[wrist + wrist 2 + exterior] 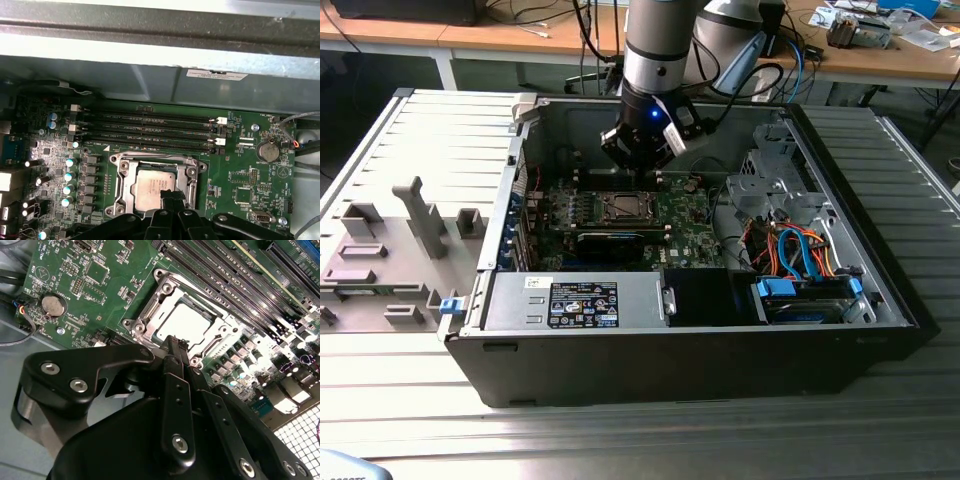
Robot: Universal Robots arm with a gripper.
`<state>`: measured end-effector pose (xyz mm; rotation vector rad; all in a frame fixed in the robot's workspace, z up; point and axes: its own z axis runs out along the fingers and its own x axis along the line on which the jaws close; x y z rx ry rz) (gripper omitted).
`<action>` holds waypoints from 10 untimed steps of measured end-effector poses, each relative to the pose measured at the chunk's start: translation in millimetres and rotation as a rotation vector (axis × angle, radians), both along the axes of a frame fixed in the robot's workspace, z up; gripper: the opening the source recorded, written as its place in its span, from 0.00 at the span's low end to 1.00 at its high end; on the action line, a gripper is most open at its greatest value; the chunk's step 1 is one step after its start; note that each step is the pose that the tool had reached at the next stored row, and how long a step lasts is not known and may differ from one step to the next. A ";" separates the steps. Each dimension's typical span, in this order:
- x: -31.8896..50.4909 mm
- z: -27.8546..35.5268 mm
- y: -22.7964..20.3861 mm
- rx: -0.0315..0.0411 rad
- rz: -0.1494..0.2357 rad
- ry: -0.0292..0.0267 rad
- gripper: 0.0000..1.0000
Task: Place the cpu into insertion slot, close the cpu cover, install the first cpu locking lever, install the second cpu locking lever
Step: 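Install the second cpu locking lever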
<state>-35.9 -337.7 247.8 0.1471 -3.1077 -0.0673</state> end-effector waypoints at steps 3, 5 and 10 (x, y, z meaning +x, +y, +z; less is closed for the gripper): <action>0.0 0.1 -0.1 -0.0001 0.000 0.0001 0.11; 0.0 0.2 -1.4 -0.0003 0.000 0.0002 0.11; 0.0 0.1 -10.6 -0.0001 0.000 0.0001 0.11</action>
